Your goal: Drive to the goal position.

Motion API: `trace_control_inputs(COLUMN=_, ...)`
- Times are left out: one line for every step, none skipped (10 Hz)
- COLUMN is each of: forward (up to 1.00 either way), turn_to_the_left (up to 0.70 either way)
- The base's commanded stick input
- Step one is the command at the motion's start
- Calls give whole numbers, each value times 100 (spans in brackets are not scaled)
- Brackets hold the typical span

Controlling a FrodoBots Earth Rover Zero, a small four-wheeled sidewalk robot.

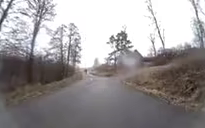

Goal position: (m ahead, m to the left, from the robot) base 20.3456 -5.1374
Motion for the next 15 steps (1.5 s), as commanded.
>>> trace_control_inputs(forward=70, turn_to_the_left=0)
trace_control_inputs(forward=70, turn_to_the_left=0)
trace_control_inputs(forward=70, turn_to_the_left=0)
trace_control_inputs(forward=70, turn_to_the_left=0)
trace_control_inputs(forward=70, turn_to_the_left=0)
trace_control_inputs(forward=70, turn_to_the_left=0)
trace_control_inputs(forward=70, turn_to_the_left=0)
trace_control_inputs(forward=70, turn_to_the_left=0)
trace_control_inputs(forward=70, turn_to_the_left=0)
trace_control_inputs(forward=70, turn_to_the_left=0)
trace_control_inputs(forward=70, turn_to_the_left=0)
trace_control_inputs(forward=70, turn_to_the_left=0)
trace_control_inputs(forward=70, turn_to_the_left=0)
trace_control_inputs(forward=70, turn_to_the_left=0)
trace_control_inputs(forward=70, turn_to_the_left=0)
